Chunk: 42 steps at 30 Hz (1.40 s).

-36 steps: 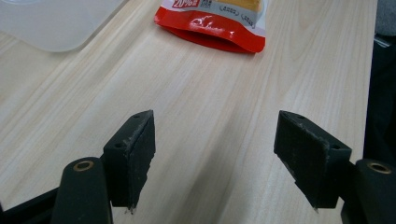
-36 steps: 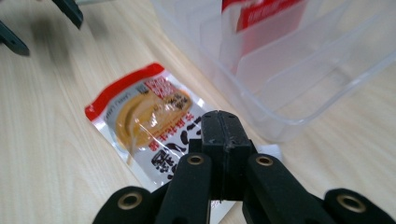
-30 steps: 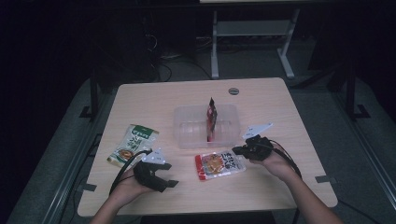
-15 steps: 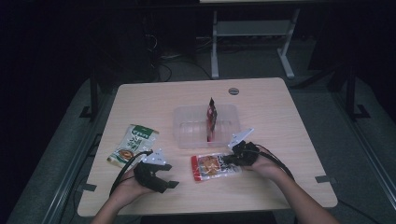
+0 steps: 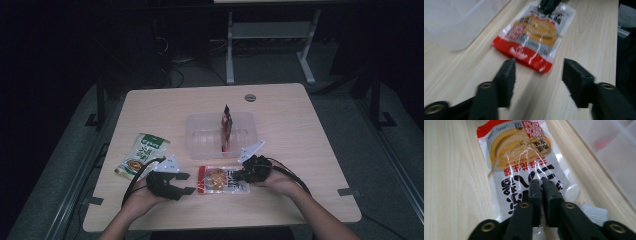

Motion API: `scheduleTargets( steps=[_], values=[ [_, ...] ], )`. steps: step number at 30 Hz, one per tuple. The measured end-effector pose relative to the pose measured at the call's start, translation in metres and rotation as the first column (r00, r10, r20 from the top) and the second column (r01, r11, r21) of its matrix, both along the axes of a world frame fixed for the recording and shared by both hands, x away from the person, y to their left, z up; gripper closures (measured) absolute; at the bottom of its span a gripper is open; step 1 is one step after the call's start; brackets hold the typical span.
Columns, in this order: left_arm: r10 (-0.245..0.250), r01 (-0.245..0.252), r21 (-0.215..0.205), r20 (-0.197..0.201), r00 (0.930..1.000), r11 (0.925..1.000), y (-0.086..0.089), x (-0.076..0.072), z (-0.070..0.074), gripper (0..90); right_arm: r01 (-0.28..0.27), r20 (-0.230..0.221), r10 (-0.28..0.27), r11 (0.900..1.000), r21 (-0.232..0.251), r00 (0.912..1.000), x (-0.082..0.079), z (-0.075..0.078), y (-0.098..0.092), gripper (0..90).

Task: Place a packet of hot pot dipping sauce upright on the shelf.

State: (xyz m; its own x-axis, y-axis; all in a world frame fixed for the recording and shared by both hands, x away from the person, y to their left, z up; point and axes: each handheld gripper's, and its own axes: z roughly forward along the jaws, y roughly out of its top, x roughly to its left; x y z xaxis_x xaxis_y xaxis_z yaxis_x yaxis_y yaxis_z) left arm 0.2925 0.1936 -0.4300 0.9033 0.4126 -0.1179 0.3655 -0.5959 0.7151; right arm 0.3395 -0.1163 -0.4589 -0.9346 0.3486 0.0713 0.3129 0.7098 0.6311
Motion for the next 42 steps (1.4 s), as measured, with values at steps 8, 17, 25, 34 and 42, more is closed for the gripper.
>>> scheduleTargets(
  steps=[8,17,25,34,42],
  values=[
    [-0.025,0.024,-0.026,-0.038,0.9990,0.9994,-0.028,0.018,0.005,81.2,0.081,-0.029,-0.080,0.996,0.041,0.9964,-0.008,0.013,-0.012,57.7],
    [-0.065,0.065,0.005,-0.062,0.9960,0.9979,-0.058,0.034,-0.001,89.6,0.158,-0.098,-0.149,0.983,0.089,0.9839,-0.026,0.019,-0.041,38.0],
    [-0.095,0.098,0.047,-0.059,0.9937,0.9941,-0.082,0.043,-0.013,89.7,0.207,-0.097,-0.199,0.974,0.088,0.9752,-0.040,0.015,-0.062,32.1],
    [-0.105,0.111,0.087,-0.077,0.9915,0.9899,-0.086,0.046,-0.024,89.9,0.211,-0.123,-0.201,0.975,0.070,0.9718,-0.033,0.009,-0.057,27.3],
    [-0.083,0.091,0.145,-0.059,0.9948,0.9853,-0.095,0.044,-0.026,90.0,0.189,-0.145,-0.178,0.980,0.066,0.9732,-0.034,0.006,-0.049,26.4]
  ],
)
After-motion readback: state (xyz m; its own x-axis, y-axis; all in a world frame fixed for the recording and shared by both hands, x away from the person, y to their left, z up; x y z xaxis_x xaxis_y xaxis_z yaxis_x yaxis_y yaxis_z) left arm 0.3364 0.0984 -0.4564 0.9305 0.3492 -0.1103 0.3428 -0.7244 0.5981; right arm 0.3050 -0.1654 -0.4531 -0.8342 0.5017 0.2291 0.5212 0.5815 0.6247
